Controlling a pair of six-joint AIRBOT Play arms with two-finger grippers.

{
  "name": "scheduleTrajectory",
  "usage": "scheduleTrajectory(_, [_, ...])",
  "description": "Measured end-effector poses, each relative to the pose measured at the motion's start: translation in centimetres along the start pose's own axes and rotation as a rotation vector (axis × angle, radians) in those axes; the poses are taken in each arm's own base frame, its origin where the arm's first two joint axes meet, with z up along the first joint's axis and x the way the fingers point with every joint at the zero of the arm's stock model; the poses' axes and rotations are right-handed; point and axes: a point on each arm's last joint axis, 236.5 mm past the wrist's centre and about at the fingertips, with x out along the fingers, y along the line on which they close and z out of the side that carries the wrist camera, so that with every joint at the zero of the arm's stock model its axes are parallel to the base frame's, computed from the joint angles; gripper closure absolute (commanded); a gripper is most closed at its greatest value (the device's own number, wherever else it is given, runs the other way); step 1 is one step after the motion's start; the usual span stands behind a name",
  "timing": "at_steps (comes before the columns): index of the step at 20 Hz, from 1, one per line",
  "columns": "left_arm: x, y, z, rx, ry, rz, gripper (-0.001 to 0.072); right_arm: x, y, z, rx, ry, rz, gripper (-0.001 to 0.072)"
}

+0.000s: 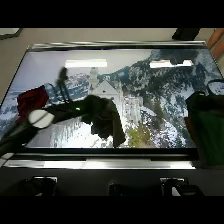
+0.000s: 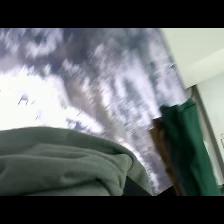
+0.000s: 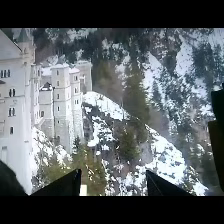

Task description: Fold the shirts.

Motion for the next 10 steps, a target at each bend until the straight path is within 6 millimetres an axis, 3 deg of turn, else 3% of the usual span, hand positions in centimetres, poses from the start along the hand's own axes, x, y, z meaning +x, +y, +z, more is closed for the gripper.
scheduleTrajectory(1, [2.1, 1.7, -1.6, -0.033, 0.04, 0.037, 0.0223, 1.0, -0.1, -0.3, -0.003, 0.036, -0.004, 0.022])
scheduleTrajectory(2, [3.6, 3.2, -2.6, -0.069, 0.073, 0.068, 0.0004, 2.2, -0.1, -0.6, -0.007, 0.073, -0.005, 0.0219])
scheduleTrajectory(4, [5.4, 5.6, -3.0, -0.111, 0.119, 0.118, 0.0, 5.2, 0.5, -1.5, -0.022, 0.173, 0.021, 0.0186])
scheduleTrajectory(6, [5.1, 7.4, -1.4, -0.087, 0.153, 0.154, 0.0, 8.3, 2.1, -3.2, -0.041, 0.303, 0.094, 0.0102])
scheduleTrajectory(8, [3.1, 10.0, 0.9, -0.042, 0.18, 0.216, -0.0001, 10.9, 4.3, -5.7, -0.045, 0.446, 0.198, 0.0102])
scheduleTrajectory(10, [0.0, 14.1, 1.8, -0.02, 0.252, 0.315, -0.0001, 12.8, 6.3, -8.1, -0.027, 0.559, 0.299, 0.0101])
